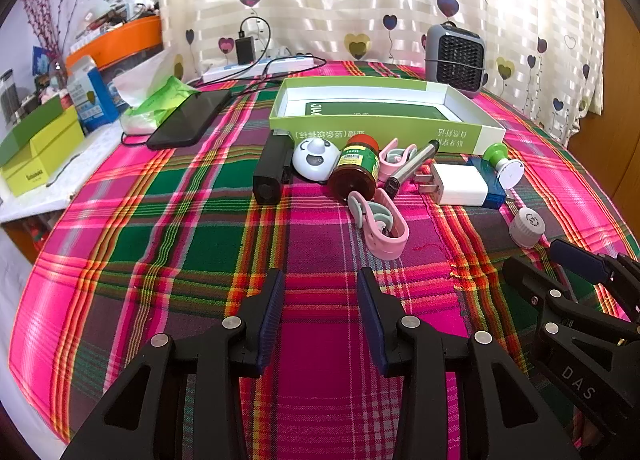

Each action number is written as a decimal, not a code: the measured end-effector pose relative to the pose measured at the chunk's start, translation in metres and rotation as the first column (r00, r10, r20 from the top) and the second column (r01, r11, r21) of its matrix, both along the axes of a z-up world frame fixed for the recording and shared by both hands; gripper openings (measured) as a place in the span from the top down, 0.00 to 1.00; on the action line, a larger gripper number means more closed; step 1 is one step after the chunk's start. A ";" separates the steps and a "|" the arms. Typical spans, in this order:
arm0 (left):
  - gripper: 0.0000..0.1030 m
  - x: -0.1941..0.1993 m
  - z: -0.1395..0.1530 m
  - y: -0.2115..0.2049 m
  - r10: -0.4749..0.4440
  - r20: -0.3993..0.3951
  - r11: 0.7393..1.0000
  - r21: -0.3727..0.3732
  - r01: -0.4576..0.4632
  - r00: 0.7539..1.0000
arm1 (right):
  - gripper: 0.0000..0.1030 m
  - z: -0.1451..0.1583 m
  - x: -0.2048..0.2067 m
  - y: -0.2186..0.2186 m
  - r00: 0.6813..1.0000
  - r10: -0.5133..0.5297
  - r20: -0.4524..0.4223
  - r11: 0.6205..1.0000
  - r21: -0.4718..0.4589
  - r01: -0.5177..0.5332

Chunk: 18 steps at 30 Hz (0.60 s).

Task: Organize rigid objects

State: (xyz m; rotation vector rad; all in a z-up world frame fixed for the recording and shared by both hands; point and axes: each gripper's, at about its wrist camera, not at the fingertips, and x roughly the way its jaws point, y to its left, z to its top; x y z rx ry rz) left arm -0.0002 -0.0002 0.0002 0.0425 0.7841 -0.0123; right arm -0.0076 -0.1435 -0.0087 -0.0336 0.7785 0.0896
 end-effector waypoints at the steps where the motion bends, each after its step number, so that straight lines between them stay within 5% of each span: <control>1: 0.65 0.000 0.000 0.000 0.000 -0.001 1.000 0.000 0.000 1.000 | 0.46 0.000 0.000 0.000 1.000 0.000 0.000 1.000 0.000 0.000; 18: 0.65 0.000 0.000 0.000 -0.008 -0.008 1.000 0.004 0.008 1.000 | 0.46 0.000 0.000 0.000 1.000 0.005 -0.001 1.000 0.002 -0.005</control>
